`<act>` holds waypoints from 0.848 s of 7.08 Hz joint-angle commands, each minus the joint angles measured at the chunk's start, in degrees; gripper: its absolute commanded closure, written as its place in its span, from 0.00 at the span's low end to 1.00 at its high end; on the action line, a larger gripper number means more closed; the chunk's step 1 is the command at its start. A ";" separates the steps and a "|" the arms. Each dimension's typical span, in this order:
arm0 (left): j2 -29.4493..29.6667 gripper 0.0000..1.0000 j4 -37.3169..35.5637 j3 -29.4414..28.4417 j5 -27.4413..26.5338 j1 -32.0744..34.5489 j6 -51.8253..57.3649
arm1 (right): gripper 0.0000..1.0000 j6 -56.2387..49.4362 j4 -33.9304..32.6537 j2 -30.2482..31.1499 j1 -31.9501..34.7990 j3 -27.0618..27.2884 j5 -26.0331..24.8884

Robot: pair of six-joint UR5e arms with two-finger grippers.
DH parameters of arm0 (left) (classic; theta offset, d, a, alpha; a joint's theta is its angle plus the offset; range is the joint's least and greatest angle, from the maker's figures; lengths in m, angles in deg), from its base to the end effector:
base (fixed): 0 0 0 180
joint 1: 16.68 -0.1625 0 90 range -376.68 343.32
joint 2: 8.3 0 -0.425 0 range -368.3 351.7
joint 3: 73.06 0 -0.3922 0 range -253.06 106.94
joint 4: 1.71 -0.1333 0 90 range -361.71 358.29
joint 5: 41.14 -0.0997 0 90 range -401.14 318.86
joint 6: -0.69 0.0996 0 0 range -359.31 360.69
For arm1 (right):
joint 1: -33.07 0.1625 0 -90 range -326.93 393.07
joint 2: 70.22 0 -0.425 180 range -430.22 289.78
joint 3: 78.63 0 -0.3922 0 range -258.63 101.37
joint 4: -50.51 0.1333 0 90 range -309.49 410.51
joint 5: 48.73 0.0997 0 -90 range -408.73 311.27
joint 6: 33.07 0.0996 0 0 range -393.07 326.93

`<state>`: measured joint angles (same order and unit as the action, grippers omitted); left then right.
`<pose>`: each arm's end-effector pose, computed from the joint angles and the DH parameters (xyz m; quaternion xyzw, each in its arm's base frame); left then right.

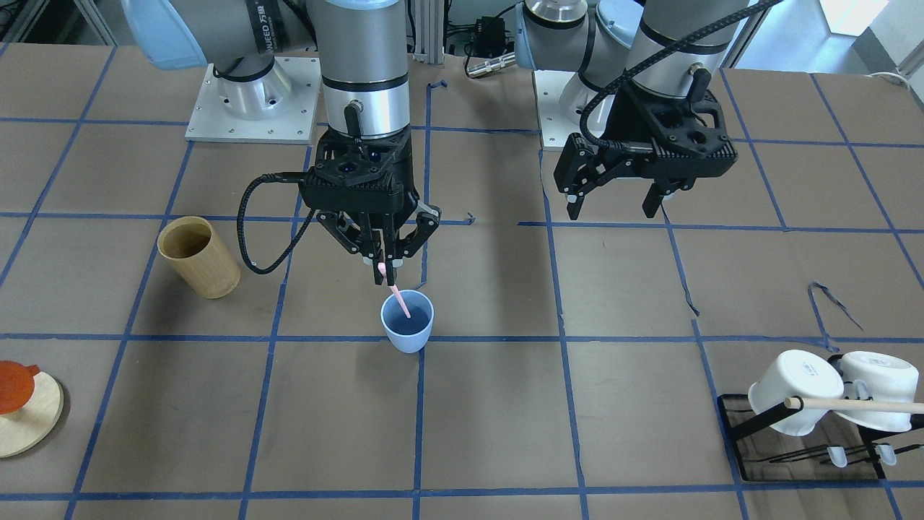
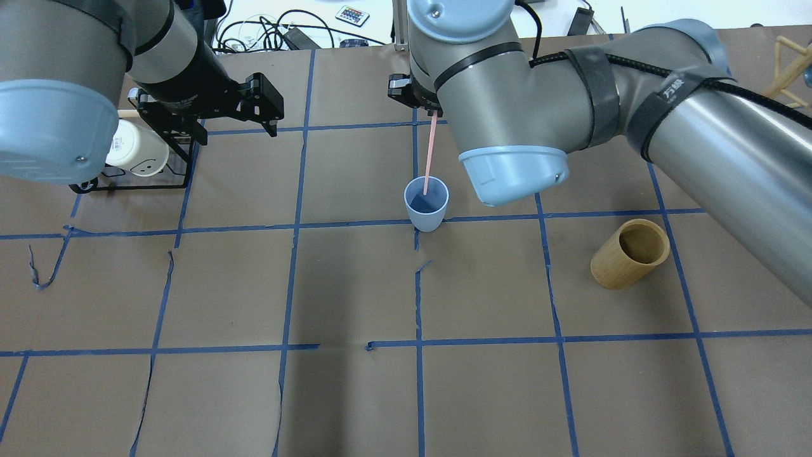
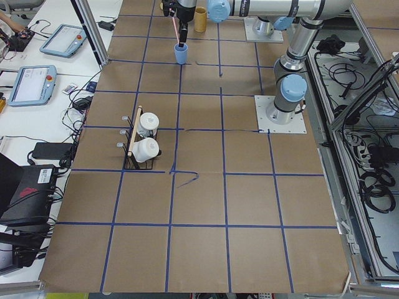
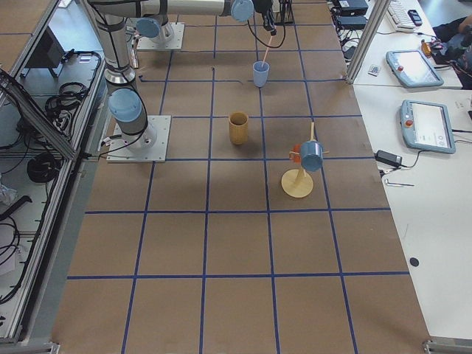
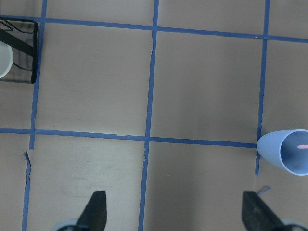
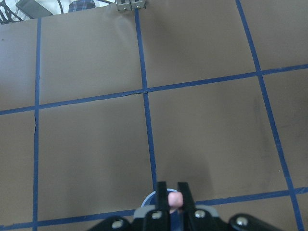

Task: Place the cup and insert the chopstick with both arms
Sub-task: 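Lower the pink chopstick into the blue cup with the right gripper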

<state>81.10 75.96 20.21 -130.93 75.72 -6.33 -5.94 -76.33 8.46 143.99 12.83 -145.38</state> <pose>-0.1546 -0.4963 0.4877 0.0400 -0.9956 0.0838 0.0087 0.3270 -0.5144 0.4428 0.0650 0.9743 -0.2131 0.0329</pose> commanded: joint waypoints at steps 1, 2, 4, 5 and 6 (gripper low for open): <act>-0.28 0.00 5.35 -1.85 -0.73 -0.19 -0.01 | 0.01 -0.06 -0.33 -0.20 0.00 0.04 -0.20; 0.33 0.00 9.39 -4.30 -0.74 -0.37 -0.01 | 0.00 -0.41 -0.24 -0.12 -0.08 -0.22 -0.03; 0.95 0.00 10.22 -5.73 -0.21 -2.47 1.90 | 0.00 -2.94 6.12 0.32 -1.83 -1.71 0.50; 0.86 0.00 9.96 -5.73 -0.21 -3.00 8.80 | 0.00 -4.52 14.26 1.11 -3.93 -4.85 0.58; 0.86 0.00 9.96 -5.82 -0.47 -3.01 9.39 | 0.00 -5.32 22.87 1.38 -7.26 -8.63 3.28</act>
<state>81.93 85.91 14.54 -131.24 73.06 0.14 -9.89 -63.43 9.33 140.15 8.28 -144.23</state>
